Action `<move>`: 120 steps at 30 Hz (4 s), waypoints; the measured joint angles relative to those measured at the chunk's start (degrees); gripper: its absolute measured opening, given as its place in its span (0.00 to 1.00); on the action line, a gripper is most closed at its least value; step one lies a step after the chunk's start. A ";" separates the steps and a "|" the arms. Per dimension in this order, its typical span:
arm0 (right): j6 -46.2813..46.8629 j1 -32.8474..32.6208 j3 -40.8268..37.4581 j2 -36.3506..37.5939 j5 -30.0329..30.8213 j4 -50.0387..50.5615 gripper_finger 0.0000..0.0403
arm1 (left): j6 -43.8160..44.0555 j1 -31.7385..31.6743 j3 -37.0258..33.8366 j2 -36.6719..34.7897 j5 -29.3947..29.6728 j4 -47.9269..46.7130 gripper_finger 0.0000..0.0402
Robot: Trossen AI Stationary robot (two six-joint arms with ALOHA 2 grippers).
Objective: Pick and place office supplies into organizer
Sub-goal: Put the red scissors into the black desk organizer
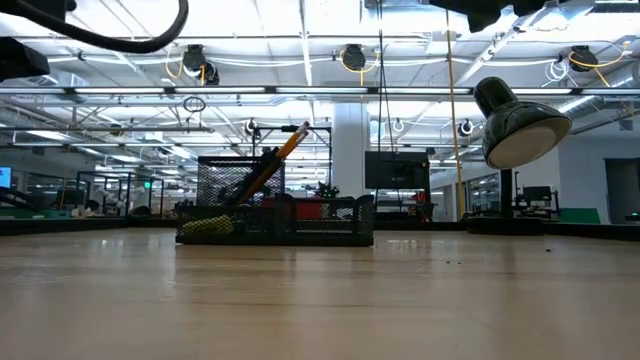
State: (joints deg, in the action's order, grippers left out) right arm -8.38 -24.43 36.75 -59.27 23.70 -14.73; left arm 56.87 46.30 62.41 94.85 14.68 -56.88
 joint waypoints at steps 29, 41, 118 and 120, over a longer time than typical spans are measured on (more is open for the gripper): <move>0.04 0.00 0.00 0.00 0.00 0.01 0.18 | -2.76 0.11 0.00 8.24 -2.64 0.42 0.33; 0.22 0.00 0.00 0.00 0.00 -0.01 0.18 | -2.54 0.07 0.07 10.57 -1.31 0.76 0.33; 1.68 0.00 0.00 0.00 0.00 -0.45 0.18 | -6.21 -0.84 3.23 10.42 3.47 -6.06 0.40; 1.66 0.00 0.00 0.00 0.01 -0.45 0.18 | -6.21 -1.40 2.52 10.42 3.45 -5.62 0.40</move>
State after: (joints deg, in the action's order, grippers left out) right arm -6.72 -24.43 36.75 -59.27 23.72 -15.18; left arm 50.65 44.90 64.93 105.27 18.13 -62.50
